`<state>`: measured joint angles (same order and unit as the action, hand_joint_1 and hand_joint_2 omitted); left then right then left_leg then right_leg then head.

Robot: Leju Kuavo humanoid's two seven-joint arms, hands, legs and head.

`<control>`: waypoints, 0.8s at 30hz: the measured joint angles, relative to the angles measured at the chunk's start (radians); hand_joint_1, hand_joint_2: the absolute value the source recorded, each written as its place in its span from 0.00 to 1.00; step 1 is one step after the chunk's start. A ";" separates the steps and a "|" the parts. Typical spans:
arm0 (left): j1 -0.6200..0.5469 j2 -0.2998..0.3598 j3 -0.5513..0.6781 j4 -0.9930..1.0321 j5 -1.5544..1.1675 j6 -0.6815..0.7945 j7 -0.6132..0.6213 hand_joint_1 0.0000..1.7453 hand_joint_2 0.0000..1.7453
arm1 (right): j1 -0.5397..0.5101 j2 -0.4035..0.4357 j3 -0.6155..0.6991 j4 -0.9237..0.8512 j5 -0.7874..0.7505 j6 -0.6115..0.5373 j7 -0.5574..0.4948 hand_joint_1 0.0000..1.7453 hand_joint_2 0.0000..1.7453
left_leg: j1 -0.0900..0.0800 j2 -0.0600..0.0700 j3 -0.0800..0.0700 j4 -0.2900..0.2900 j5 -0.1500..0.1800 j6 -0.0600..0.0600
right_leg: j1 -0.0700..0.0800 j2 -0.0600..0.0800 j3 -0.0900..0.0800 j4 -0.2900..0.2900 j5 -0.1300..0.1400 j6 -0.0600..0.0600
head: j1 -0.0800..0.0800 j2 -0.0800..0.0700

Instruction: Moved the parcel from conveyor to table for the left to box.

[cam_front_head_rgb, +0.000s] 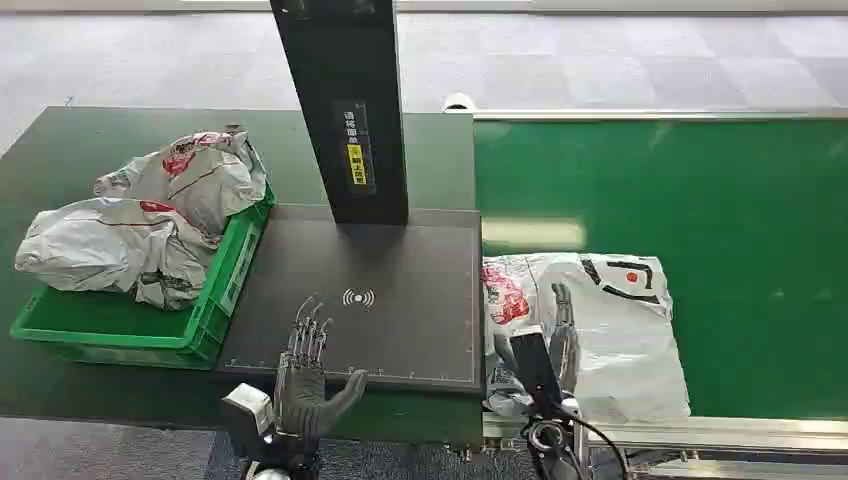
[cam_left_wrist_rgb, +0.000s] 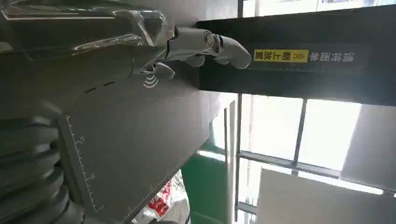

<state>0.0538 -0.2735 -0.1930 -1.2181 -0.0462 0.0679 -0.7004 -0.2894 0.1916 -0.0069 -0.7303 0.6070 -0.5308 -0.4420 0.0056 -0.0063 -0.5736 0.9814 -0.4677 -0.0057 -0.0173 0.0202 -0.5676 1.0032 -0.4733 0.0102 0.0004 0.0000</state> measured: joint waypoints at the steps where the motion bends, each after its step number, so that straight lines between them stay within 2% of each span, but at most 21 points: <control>1: -0.002 0.000 0.000 0.002 0.003 -0.002 0.000 0.00 1.00 | -0.024 -0.020 -0.005 0.024 0.038 -0.029 0.041 0.00 1.00 | 0.000 0.000 0.000 0.000 0.000 0.000 | 0.000 0.000 0.000 0.000 0.000 0.000 | 0.000 0.000; 4: -0.008 0.000 0.001 0.010 0.007 -0.008 0.000 0.00 1.00 | -0.071 -0.060 -0.014 0.072 0.082 -0.060 0.086 0.00 1.00 | 0.000 0.000 0.000 0.001 0.000 0.000 | 0.000 0.000 0.000 0.000 0.000 0.000 | 0.000 0.000; 9: -0.020 0.000 0.000 0.024 0.007 -0.010 0.000 0.00 1.00 | -0.148 -0.125 -0.018 0.165 0.204 -0.120 0.226 0.00 1.00 | 0.000 0.000 0.000 0.001 0.000 0.000 | 0.000 0.000 0.000 0.000 0.000 0.000 | 0.000 0.000; 17: -0.024 0.000 -0.004 0.033 0.007 -0.010 0.000 0.00 1.00 | -0.213 -0.179 -0.021 0.232 0.239 -0.105 0.274 0.00 1.00 | 0.000 0.000 0.000 0.001 0.000 0.000 | 0.000 0.000 0.000 0.000 0.000 0.000 | 0.000 0.000; 19: -0.025 0.000 -0.012 0.035 0.008 -0.011 0.000 0.00 1.00 | -0.248 -0.197 -0.027 0.262 0.237 -0.002 0.290 0.00 1.00 | 0.000 0.000 0.000 0.001 0.000 0.000 | 0.000 0.000 0.000 0.000 0.000 0.000 | 0.000 0.000; 22: -0.030 0.003 -0.023 0.043 0.015 -0.013 0.000 0.00 1.00 | -0.296 -0.216 -0.061 0.310 0.203 0.223 0.301 0.00 1.00 | 0.000 -0.001 0.000 0.001 0.001 0.001 | 0.000 -0.001 0.000 0.000 0.000 0.000 | 0.000 0.000; 24: -0.037 0.004 -0.034 0.055 0.016 -0.022 0.000 0.00 1.00 | -0.301 -0.219 -0.067 0.345 0.221 0.374 0.389 0.00 1.00 | 0.000 -0.002 0.001 0.001 0.001 0.001 | 0.000 -0.001 0.001 0.000 0.000 0.000 | 0.000 0.000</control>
<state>0.0170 -0.2693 -0.2266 -1.1631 -0.0305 0.0462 -0.7000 -0.5904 -0.0279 -0.0740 -0.3850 0.8281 -0.1567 -0.0532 0.0059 -0.0079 -0.5730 0.9823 -0.4671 -0.0048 -0.0171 0.0196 -0.5662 1.0032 -0.4729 0.0102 0.0004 0.0000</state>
